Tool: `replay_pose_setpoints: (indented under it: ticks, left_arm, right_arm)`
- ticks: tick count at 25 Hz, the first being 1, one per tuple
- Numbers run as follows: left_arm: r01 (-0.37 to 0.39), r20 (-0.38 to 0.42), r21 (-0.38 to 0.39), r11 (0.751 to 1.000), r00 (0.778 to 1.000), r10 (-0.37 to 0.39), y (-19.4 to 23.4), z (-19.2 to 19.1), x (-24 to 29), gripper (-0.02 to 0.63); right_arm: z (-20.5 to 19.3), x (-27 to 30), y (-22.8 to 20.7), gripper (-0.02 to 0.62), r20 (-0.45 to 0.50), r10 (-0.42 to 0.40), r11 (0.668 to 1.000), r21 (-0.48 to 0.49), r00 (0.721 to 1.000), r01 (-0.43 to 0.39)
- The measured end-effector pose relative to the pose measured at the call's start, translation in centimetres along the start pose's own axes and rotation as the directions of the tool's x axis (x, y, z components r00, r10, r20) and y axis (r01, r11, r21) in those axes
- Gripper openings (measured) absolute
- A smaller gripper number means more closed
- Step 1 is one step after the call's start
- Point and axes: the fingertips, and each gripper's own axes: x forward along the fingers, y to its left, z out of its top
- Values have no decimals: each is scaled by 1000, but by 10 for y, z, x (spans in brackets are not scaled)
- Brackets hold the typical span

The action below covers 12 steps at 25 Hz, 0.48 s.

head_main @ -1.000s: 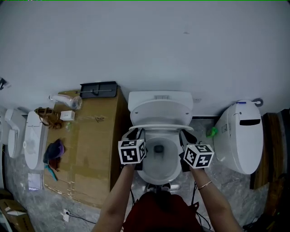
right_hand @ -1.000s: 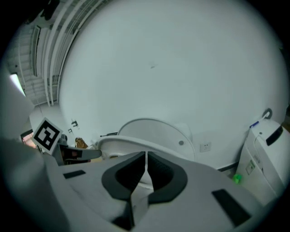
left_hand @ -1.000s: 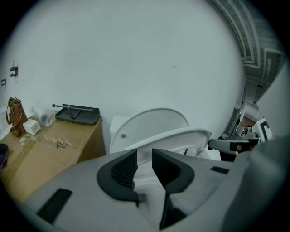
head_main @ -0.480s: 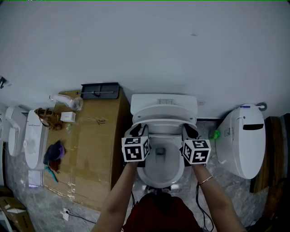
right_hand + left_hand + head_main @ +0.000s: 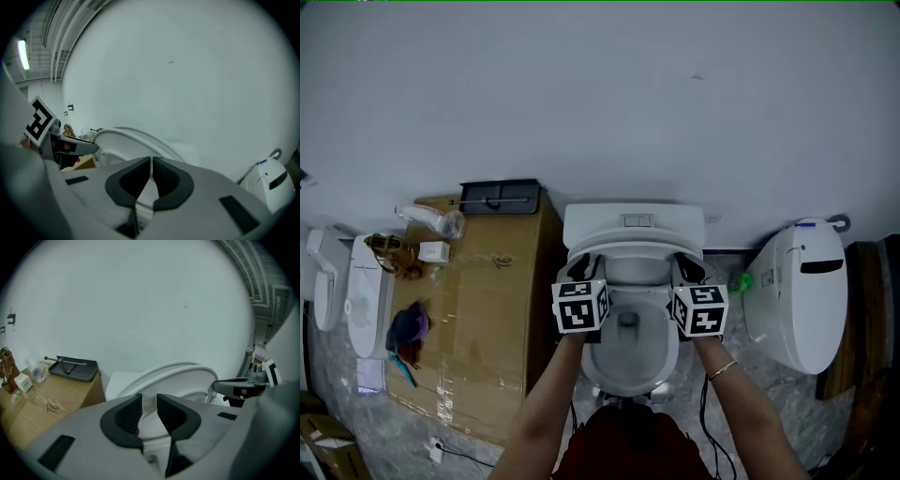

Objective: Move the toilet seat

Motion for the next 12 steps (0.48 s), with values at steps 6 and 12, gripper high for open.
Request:
replay_pose_setpoints:
  ticks: [6,12]
  left_arm:
    - [6,-8,8,1000,1000,-6,1,6,7,118]
    - [9,-7,25,1000,1000,-9,3,9,12,117]
  right_arm:
    - [4,7,-4,29,1,-2,1000,29,1000,2]
    - [7,13,-5,29,0,-5,1000,24,1000,5]
